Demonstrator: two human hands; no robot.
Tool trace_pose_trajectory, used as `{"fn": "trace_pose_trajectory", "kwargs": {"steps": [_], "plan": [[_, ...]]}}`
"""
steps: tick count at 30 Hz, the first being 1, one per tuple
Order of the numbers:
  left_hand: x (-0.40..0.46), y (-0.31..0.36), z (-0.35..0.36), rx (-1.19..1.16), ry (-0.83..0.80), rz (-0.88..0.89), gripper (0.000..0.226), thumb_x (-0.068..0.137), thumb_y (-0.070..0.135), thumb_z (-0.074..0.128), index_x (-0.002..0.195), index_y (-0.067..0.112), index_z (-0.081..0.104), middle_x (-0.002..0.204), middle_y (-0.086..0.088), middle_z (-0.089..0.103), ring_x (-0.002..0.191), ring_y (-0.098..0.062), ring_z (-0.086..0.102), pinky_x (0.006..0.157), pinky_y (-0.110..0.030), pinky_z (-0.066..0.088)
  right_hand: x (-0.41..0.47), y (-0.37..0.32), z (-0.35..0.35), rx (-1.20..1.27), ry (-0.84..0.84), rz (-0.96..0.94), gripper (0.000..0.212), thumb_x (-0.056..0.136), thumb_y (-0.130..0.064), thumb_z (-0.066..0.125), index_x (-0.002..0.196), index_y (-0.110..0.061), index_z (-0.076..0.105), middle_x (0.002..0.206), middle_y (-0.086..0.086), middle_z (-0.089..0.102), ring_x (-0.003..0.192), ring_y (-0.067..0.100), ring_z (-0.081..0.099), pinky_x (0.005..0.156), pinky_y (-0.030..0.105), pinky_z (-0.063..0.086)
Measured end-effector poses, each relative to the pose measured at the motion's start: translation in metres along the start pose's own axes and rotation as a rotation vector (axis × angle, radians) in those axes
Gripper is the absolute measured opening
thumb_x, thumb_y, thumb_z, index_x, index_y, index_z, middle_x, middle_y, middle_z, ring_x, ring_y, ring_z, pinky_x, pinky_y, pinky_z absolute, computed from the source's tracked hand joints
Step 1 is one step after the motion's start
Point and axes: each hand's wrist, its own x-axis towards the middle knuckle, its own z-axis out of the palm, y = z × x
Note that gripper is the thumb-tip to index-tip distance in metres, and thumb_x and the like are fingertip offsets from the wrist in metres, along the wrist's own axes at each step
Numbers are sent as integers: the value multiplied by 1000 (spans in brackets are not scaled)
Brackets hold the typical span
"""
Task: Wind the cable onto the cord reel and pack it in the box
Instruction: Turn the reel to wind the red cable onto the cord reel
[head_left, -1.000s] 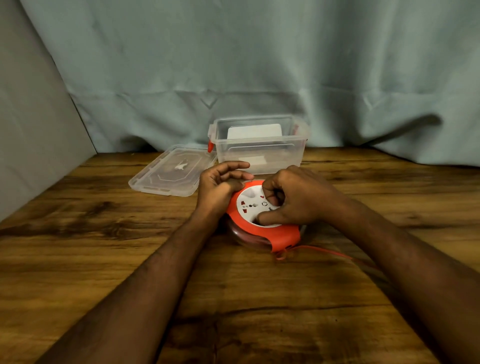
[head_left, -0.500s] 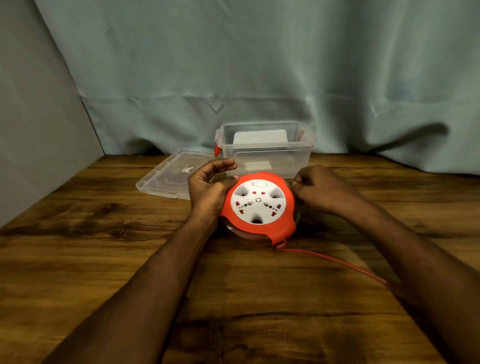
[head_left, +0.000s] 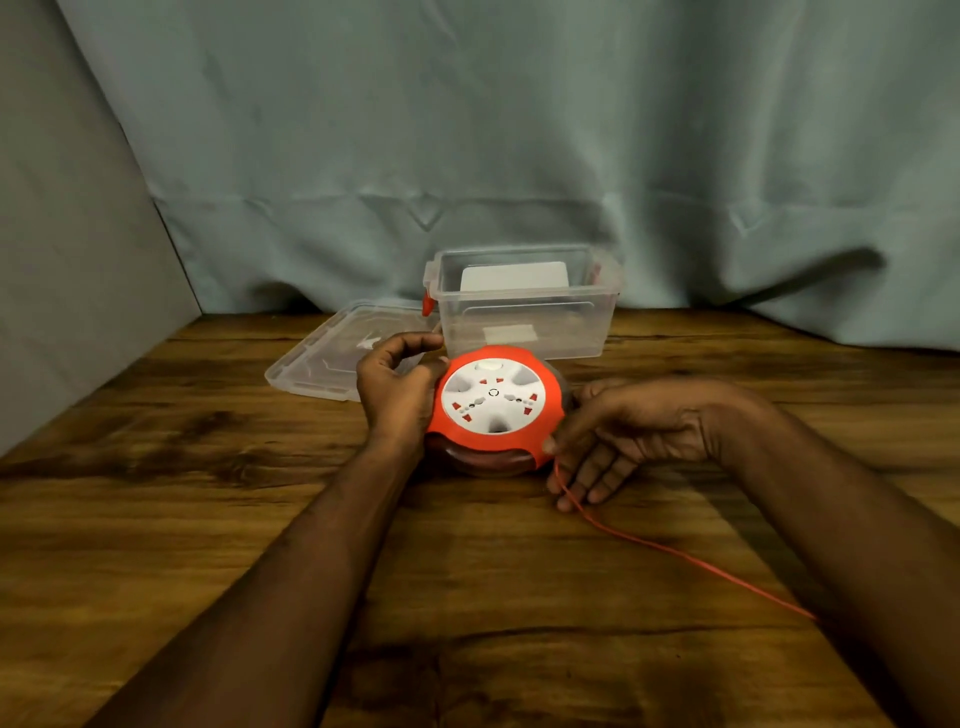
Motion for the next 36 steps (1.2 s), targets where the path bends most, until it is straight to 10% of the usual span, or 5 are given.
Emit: {"fn": "trace_pose_trajectory", "kwargs": {"steps": [9, 18, 25, 31, 36], "plan": [[6, -5, 3, 64, -80, 62, 39, 88, -9, 66, 117, 18, 69, 116, 3, 71, 105, -11, 69, 75, -24, 62, -9, -1, -14, -674, 280, -250, 35, 84, -25, 85, 114, -24, 67, 63, -30, 68, 58, -12, 62, 55, 7, 43], [5, -5, 5, 62, -271, 67, 48, 83, -16, 66, 117, 19, 66, 114, 0, 71, 111, -13, 67, 88, -28, 59, 5, 10, -38, -752, 753, -572, 25, 80, -48, 85, 92, -29, 74, 77, -4, 72, 64, 11, 63, 61, 36, 53], [5, -9, 5, 71, -601, 113, 53, 78, -6, 72, 128, 12, 65, 120, -12, 72, 115, -22, 69, 91, -33, 58, -1, -2, -17, -824, 427, -559, 68, 79, -10, 87, 135, -35, 59, 124, -21, 70, 106, 3, 67, 87, 24, 56], [1, -5, 6, 94, -729, 116, 47, 82, -2, 70, 122, 21, 67, 113, -8, 76, 106, -23, 73, 89, -35, 59, -6, -9, -6, -876, 358, -614, 87, 76, -5, 86, 146, -40, 48, 123, -21, 73, 119, 29, 65, 97, 56, 55], [1, -3, 5, 93, -821, 111, 47, 89, -3, 67, 135, 5, 59, 121, -17, 72, 111, -29, 71, 93, -40, 59, -4, -13, 2, -974, 271, -498, 93, 83, -5, 80, 155, -44, 36, 133, -27, 65, 127, -6, 53, 103, 27, 52]]}}
